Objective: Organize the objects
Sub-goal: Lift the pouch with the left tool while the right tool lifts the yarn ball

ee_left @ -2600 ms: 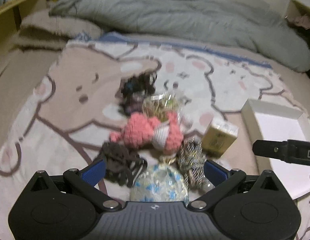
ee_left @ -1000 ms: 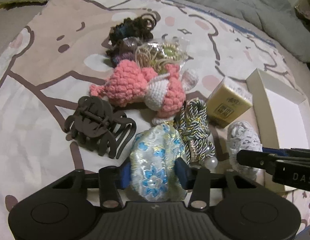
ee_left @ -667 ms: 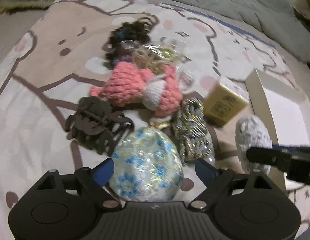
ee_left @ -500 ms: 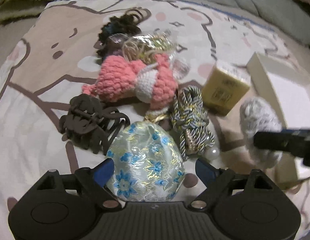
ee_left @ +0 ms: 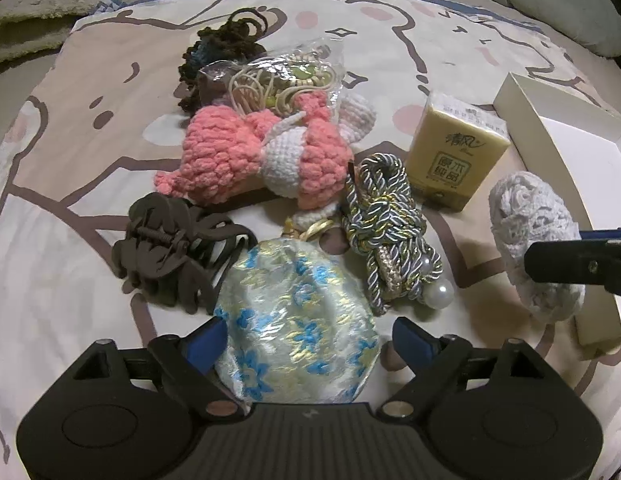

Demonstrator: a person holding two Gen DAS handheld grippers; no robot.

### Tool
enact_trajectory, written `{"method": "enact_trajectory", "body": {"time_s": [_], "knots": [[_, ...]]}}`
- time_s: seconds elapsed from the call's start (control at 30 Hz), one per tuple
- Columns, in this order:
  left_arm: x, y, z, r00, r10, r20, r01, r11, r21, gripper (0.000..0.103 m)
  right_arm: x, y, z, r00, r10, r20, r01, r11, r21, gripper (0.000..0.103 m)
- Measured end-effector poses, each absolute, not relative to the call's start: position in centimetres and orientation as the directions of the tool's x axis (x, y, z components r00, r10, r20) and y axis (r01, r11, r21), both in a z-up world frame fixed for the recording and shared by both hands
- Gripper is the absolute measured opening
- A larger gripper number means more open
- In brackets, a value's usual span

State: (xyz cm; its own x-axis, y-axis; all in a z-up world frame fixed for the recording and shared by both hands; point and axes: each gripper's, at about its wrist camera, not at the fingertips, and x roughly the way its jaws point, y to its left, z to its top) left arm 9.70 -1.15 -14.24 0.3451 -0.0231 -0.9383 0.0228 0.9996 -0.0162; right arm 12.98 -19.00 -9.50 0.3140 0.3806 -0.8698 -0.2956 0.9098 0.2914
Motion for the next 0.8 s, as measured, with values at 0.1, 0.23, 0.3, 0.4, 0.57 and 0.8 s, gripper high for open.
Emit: {"method": "enact_trajectory", "body": {"time_s": [0.1, 0.23, 0.3, 0.4, 0.57, 0.8], "knots": [[9.6, -0.9, -14.1, 0.334, -0.019, -0.942, 0.006, 1.0, -0.018, 0.092, 12.9, -19.0, -9.4, 0.316, 0.381, -0.869, -0.297, 0.909, 0.291, 0.035], [9.8, -0.1, -14.1, 0.308, -0.027, -0.951, -0.036, 0.999, -0.04, 0.095, 12.8, -18.9, -9.3, 0.317, 0.384, -0.867, -0.299, 0.908, 0.293, 0.036], [10.0, 0.4, -14.4, 0.294, -0.039, -0.955, -0.065, 0.996, -0.061, 0.095, 12.8, -18.9, -9.3, 0.316, 0.385, -0.867, -0.301, 0.907, 0.293, 0.036], [10.3, 1.0, -15.1, 0.284, -0.073, -0.956, -0.093, 0.99, -0.103, 0.09, 12.9, -18.7, -9.3, 0.313, 0.386, -0.868, -0.306, 0.906, 0.293, 0.036], [10.4, 0.5, -15.0, 0.29, -0.061, -0.955, -0.07, 0.994, -0.085, 0.085, 13.0, -18.6, -9.5, 0.312, 0.381, -0.87, -0.31, 0.907, 0.286, 0.036], [9.7, 0.1, -12.0, 0.373, -0.065, -0.925, -0.034, 0.996, -0.084, 0.085, 12.8, -19.0, -9.0, 0.335, 0.378, -0.863, -0.314, 0.908, 0.276, 0.036]]}}
